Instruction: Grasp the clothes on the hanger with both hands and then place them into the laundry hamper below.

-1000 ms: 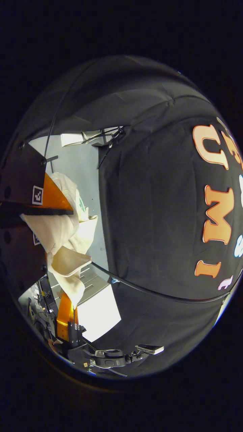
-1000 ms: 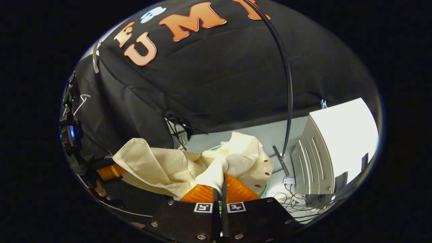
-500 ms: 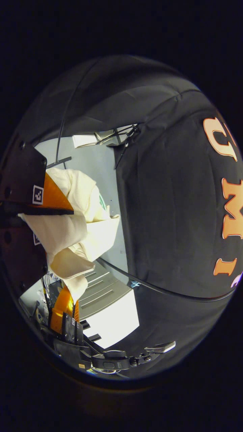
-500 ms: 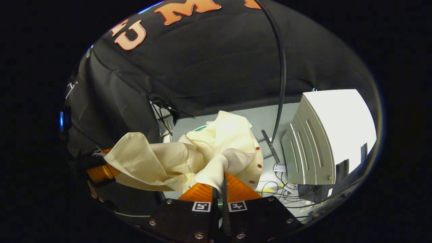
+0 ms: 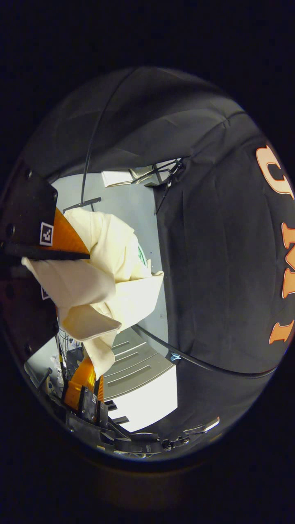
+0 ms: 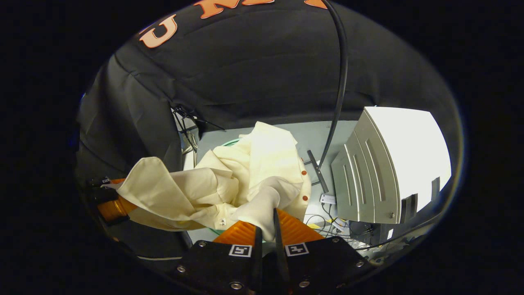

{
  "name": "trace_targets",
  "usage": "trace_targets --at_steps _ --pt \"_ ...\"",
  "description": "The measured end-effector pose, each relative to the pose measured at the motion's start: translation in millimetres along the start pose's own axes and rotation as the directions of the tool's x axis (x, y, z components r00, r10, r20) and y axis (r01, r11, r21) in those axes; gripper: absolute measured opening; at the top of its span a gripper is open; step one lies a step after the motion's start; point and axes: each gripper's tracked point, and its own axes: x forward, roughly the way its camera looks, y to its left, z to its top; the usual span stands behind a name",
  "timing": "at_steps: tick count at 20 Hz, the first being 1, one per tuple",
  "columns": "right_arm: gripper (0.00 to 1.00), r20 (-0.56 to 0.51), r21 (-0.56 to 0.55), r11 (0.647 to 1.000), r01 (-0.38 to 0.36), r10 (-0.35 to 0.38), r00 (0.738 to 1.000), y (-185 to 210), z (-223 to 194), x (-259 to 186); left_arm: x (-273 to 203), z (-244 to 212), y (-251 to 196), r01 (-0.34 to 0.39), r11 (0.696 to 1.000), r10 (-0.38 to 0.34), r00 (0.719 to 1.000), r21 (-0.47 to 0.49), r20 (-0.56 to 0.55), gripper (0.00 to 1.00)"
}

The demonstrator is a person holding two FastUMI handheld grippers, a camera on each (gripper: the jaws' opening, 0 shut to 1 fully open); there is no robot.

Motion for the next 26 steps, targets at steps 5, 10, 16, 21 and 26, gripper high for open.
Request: trace_targets --at_steps 5,10,16,21,26 --pt "0.36 0.003 0.008 1.000 0.006 -0.006 1.000 -5.7 1.2 -5.9 -5.6 2.0 -2.6 0.001 1.000 -0.001 1.000 -0.021 -0.002 0.23" --pt "0.55 0.043 -0.001 1.000 -0.002 0.002 0.999 -4.4 16.4 -18.7 -11.5 8.6 3.6 -0.005 0.999 0.006 1.000 -0.032 0.015 0.44" --pt "0.83 0.103 0.006 1.000 -0.015 0.014 0.995 -4.6 45.0 -44.5 -22.1 21.9 4.2 0.000 0.998 0.002 0.999 -0.059 0.044 0.82" --pt "0.93 0.146 -0.015 1.000 0.022 -0.020 0.989 -17.9 63.6 -70.7 -44.5 38.1 7.6 -0.016 0.998 0.023 0.995 -0.065 0.098 0.83" --pt "0.95 0.213 -0.023 0.999 0.025 -0.019 0.977 -31.8 87.4 -106.6 -73.1 67.6 33.4 -0.086 0.991 0.104 0.975 -0.098 0.196 0.96"
